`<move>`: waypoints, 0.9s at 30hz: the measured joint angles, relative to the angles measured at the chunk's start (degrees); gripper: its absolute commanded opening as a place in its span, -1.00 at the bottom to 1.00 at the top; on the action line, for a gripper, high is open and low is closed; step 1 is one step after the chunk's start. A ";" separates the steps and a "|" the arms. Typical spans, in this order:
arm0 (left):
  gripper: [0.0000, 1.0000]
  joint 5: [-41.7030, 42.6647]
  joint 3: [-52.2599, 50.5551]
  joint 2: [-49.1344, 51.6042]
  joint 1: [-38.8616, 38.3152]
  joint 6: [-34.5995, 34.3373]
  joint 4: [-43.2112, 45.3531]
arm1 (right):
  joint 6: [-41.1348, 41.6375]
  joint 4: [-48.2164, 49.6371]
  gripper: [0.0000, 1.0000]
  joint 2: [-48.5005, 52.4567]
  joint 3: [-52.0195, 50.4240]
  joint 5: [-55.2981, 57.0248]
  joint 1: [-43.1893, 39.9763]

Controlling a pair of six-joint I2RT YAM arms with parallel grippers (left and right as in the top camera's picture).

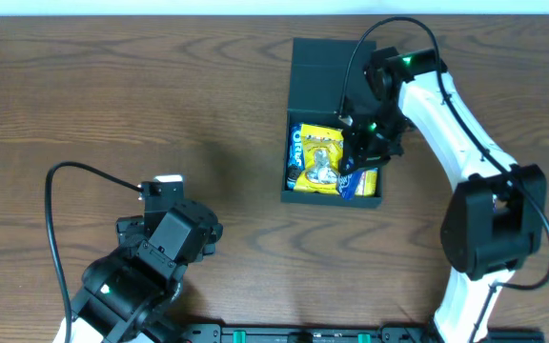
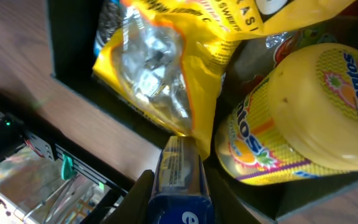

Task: Pack container
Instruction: 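Lift the Eclipse tin with the right gripper and carry it into the box, then lower the Eclipse tin into the box front and release it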

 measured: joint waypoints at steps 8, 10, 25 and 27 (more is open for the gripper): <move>0.91 0.00 0.00 0.00 0.00 0.00 -0.02 | 1.64 1.05 -0.97 2.34 0.98 -0.11 0.09; 0.91 0.02 0.00 0.00 0.00 0.00 -0.02 | 1.81 1.53 -0.97 3.02 1.25 0.17 0.09; 0.91 0.02 0.00 0.00 0.00 0.00 -0.02 | 2.03 4.17 -0.78 7.21 1.33 2.27 1.18; 0.90 0.02 0.00 0.00 0.00 0.00 -0.02 | 2.03 4.04 -0.63 7.21 1.64 2.54 1.22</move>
